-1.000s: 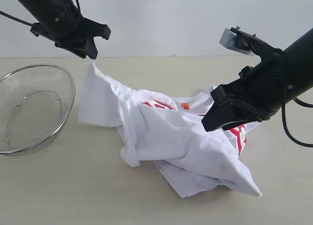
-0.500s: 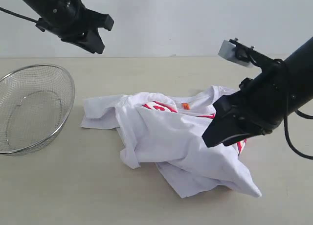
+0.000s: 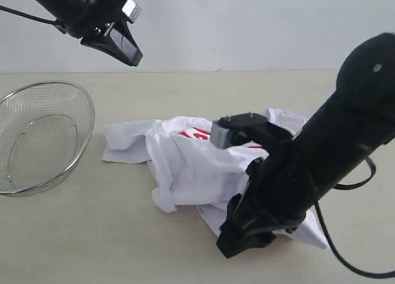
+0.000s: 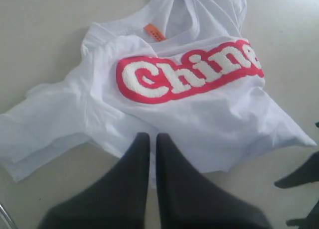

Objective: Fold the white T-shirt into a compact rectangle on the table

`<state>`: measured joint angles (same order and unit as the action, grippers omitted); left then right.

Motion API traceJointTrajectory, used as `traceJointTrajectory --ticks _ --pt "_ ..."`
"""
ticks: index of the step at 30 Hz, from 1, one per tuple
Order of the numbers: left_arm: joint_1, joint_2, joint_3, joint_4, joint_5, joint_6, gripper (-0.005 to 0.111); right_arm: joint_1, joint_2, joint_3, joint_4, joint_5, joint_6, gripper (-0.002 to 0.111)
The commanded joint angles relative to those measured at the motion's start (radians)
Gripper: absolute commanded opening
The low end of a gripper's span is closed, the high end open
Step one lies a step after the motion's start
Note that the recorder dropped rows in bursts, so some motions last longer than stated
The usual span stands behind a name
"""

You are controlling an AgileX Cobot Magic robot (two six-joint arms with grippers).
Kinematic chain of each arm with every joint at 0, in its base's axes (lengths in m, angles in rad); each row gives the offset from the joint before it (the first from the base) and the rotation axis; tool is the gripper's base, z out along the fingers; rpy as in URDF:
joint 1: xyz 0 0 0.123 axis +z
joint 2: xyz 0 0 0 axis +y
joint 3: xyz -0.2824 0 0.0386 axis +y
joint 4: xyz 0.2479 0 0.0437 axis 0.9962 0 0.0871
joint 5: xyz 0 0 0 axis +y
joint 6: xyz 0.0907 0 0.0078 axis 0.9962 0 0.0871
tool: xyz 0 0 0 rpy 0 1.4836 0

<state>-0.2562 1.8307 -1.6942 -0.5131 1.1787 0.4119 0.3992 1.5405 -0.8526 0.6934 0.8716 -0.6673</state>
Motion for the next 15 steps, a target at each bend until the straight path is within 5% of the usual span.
traceJointTrajectory --ticks 1,15 --pt "-0.008 -0.009 -0.005 -0.016 0.042 0.012 0.004 0.065 0.053 0.037 -0.045 -0.204 0.012 0.043" --pt "-0.008 -0.009 0.055 -0.055 0.042 0.008 0.004 0.077 0.233 0.038 -0.074 -0.465 0.005 0.043"
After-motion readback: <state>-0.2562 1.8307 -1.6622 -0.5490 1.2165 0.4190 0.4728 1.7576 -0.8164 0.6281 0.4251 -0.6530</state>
